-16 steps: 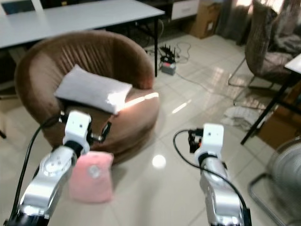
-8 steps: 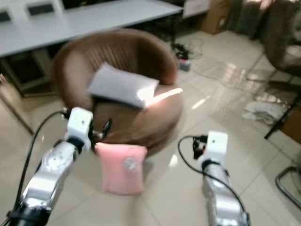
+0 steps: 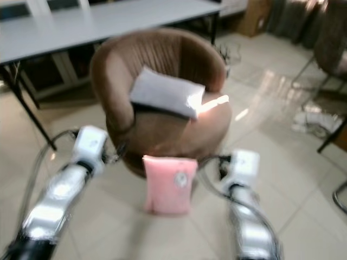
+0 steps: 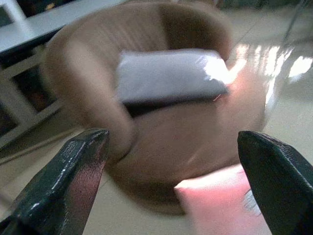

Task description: Move the pillow to the sofa from floor

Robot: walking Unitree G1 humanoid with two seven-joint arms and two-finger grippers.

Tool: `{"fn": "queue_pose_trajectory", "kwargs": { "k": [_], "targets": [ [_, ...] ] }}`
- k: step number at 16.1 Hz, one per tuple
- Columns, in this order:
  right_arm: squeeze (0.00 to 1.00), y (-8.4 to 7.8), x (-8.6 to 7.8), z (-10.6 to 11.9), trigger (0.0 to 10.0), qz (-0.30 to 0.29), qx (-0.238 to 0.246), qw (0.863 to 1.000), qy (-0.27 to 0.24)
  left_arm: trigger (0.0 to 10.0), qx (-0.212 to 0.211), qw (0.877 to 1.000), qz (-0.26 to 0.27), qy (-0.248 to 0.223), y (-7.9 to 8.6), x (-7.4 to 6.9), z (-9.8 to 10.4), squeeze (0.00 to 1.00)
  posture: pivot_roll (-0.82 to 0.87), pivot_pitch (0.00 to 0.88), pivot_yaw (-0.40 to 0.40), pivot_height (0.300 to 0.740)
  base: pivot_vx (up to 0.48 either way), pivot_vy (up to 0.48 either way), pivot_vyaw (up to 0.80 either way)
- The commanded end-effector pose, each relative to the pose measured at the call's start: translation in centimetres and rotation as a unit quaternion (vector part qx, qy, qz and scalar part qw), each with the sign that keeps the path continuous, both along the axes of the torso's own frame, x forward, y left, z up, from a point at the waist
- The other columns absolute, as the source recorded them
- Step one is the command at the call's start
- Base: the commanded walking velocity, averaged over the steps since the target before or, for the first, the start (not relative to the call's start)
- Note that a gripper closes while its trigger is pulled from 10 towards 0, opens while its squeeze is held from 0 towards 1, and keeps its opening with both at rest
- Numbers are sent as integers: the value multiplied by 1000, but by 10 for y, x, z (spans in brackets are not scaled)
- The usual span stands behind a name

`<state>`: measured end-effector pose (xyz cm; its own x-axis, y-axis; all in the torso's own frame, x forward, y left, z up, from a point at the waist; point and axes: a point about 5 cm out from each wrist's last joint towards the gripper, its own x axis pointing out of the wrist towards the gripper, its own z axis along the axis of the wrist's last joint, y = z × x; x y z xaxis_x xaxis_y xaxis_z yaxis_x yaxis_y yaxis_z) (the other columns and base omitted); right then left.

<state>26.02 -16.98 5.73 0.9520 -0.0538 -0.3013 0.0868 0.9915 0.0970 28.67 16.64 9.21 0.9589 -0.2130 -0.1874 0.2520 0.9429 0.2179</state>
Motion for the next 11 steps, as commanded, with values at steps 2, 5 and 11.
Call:
{"fn": "queue_pose_trajectory", "kwargs": {
  "k": [2,5,11],
  "targets": [
    [0,-11,0,3,10000,-14,-9,1000,-7,10000,-5,1000,-11,-15,-8,4,7,0,-25,0,46,740,0,480,-447],
    [0,-11,-1,2,10000,-16,-7,1000,-6,10000,-4,1000,-13,-15,-7,4,7,0,-25,0,47,740,0,480,-594],
    [0,-12,-1,3,10000,-17,-6,1000,-8,10000,-4,1000,-15,-14,-8,5,6,0,-26,0,49,740,0,480,-800]
  ]
}}
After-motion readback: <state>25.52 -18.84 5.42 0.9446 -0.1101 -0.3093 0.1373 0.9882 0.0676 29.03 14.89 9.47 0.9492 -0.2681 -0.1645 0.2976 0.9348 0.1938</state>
